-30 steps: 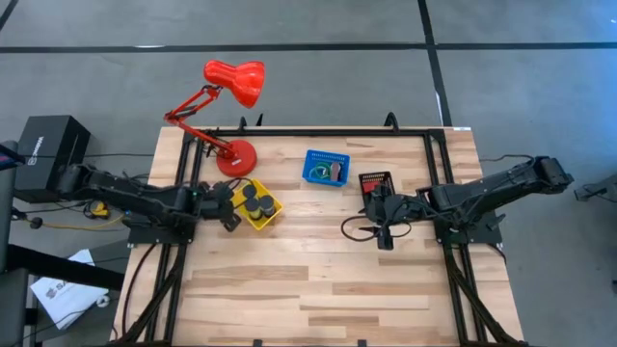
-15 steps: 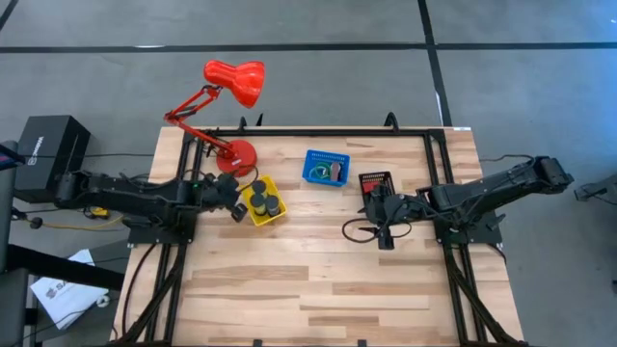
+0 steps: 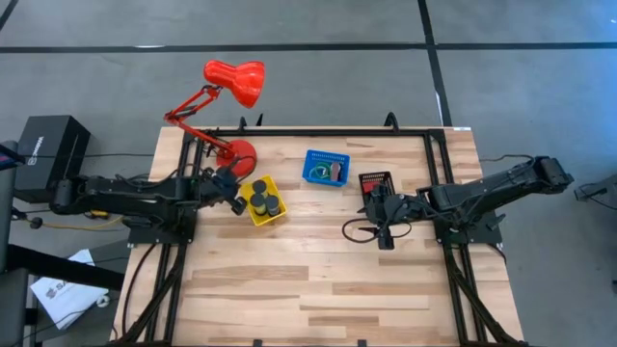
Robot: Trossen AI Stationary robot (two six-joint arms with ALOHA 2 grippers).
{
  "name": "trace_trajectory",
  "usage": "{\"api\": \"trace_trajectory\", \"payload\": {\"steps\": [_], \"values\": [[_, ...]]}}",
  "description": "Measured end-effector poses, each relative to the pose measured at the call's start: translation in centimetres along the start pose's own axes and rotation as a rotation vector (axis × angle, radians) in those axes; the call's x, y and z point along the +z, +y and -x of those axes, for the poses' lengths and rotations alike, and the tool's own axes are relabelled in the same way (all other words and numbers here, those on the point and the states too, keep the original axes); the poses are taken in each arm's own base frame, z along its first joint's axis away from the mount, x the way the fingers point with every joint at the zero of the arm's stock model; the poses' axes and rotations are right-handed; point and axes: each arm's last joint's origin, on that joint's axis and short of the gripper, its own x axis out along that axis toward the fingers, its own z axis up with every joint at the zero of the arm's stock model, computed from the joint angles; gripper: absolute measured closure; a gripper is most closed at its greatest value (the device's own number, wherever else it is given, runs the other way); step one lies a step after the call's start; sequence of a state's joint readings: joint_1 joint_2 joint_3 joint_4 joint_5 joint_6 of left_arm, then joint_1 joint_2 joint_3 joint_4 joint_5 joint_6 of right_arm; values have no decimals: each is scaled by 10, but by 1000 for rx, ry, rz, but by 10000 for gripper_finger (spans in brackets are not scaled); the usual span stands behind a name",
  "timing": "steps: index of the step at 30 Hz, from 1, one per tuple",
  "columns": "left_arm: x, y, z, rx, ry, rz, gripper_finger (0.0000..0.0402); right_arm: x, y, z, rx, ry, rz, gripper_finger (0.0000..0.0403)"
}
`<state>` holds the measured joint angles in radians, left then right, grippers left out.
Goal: Pick & Place Office items
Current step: Adjust the yellow bin on the table
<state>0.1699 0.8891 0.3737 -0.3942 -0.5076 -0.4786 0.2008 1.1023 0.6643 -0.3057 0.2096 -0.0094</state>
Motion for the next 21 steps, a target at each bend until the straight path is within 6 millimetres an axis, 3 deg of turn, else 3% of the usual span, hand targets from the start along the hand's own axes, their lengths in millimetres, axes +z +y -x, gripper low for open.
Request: {"api": "trace_trajectory", "payload": {"steps": [7,14,21], "values": [[-16,7,0,44,157,41,401,0,0,0,0,1,-1,181],[-34,1,-20,-41,125,84,401,0,0,0,0,1,0,181],[-27,-5,-26,-73,41,102,401,0,0,0,-1,-3,59,181]]}}
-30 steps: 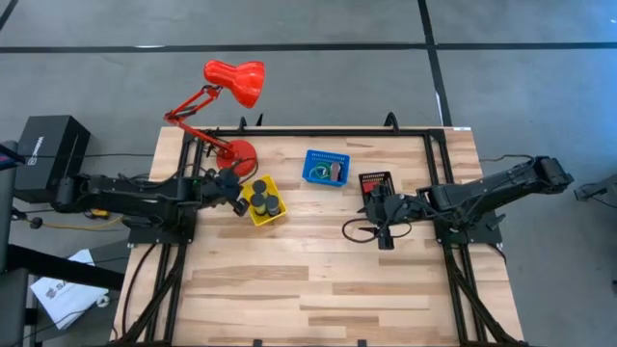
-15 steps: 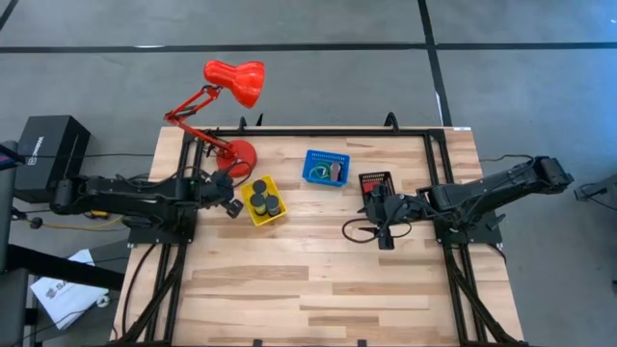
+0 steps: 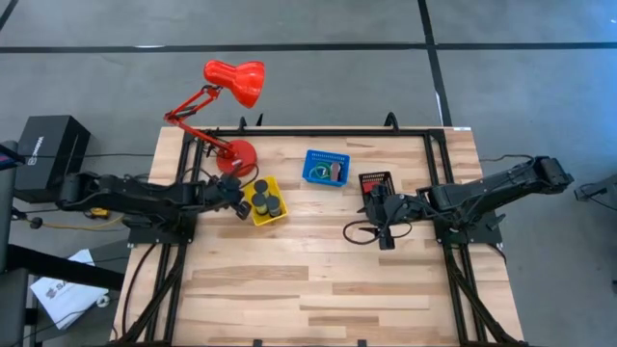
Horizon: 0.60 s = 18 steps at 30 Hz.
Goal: Pick & Place Office items
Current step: Adjust the yellow bin on the table
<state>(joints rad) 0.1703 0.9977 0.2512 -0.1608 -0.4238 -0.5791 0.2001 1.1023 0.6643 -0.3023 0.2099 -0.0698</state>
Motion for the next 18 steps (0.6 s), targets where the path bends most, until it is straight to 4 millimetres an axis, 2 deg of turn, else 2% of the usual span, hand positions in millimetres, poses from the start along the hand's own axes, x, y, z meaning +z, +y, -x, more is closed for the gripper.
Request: {"api": "trace_trajectory", "payload": {"steps": [9,13,18], "values": [[9,-4,-17,-6,-61,17,401,0,0,0,0,-3,1,181],[11,-10,-28,-71,-68,22,401,0,0,0,0,-3,0,181],[11,-12,-30,-56,-84,14,401,0,0,0,1,0,1,181]]}}
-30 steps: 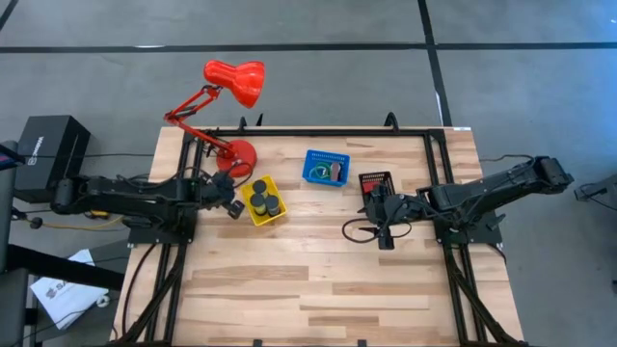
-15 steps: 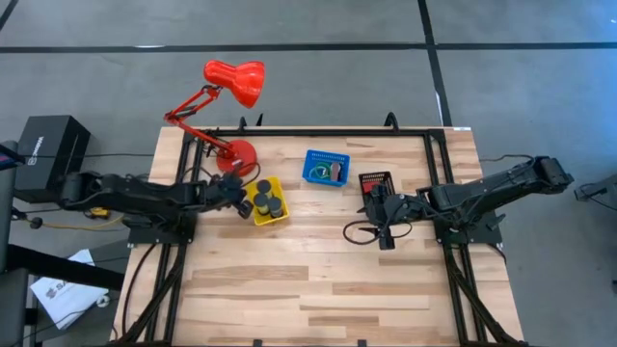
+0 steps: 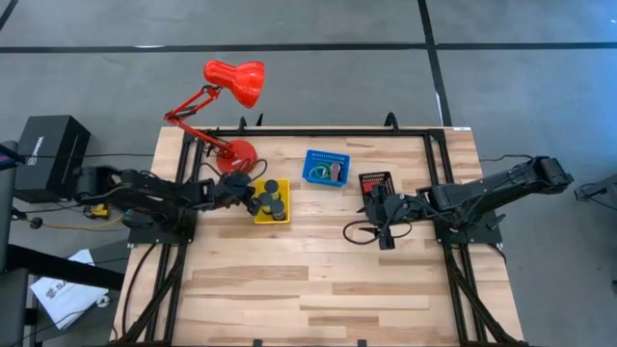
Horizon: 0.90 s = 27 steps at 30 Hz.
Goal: Pick & Place Office items
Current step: Adjust the yellow bin on the table, then return to Home Position
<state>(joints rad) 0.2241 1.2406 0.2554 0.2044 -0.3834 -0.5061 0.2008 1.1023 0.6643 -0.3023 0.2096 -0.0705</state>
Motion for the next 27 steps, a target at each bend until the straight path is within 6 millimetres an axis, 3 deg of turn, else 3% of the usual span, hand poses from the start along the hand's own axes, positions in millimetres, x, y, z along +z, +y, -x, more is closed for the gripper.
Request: {"api": "trace_trajectory", "payload": {"steps": [11,17,23,27], "values": [[19,7,35,-11,-150,4,401,0,-1,1,-4,0,-19,181],[30,11,59,-113,-257,-4,401,1,-7,9,-20,-26,-40,181],[39,13,83,-266,-372,-36,401,3,-12,27,-28,-87,0,191],[41,14,96,-390,-435,-156,401,3,-18,47,-48,-165,6,208]]}}
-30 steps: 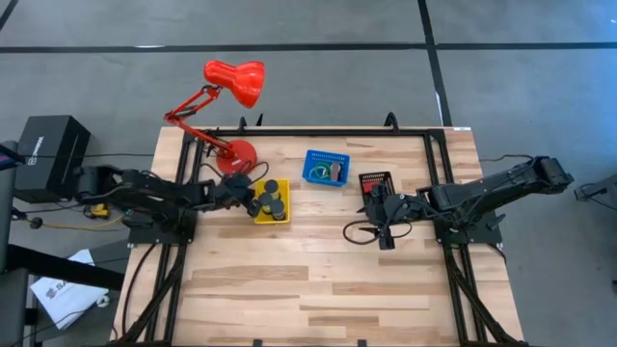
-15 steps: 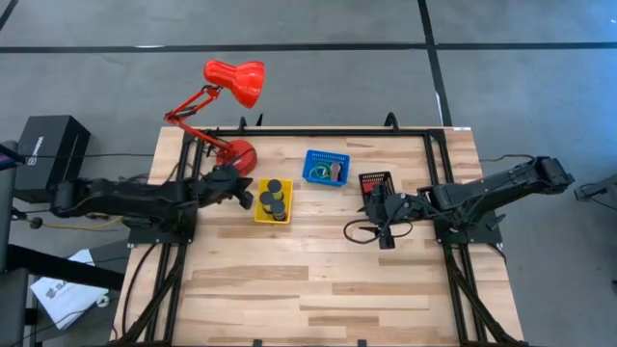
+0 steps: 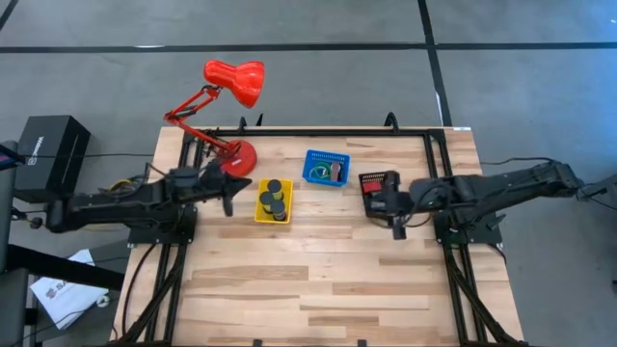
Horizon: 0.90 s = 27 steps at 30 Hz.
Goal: Pick & Place Office items
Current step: Return to Home Position
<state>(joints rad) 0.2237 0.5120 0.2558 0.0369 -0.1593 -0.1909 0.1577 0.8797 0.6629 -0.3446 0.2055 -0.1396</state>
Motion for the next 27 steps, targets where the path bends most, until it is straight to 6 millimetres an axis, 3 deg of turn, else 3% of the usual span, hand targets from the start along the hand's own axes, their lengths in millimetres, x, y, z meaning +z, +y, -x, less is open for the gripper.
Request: {"api": "trace_trajectory", "payload": {"steps": [3,9,14,20,27], "values": [[5,-1,7,-50,-52,-27,401,-9,-4,11,3,-82,-11,226],[15,0,23,-60,-170,-69,400,-47,-6,17,-15,-180,-71,275],[22,1,39,-74,-280,-67,400,-61,-11,19,-72,-231,-101,327],[26,3,55,-77,-385,-107,400,-71,-18,36,-137,-327,-88,394],[21,4,65,-148,-380,-120,400,-95,-13,42,-101,-387,-171,392]]}}
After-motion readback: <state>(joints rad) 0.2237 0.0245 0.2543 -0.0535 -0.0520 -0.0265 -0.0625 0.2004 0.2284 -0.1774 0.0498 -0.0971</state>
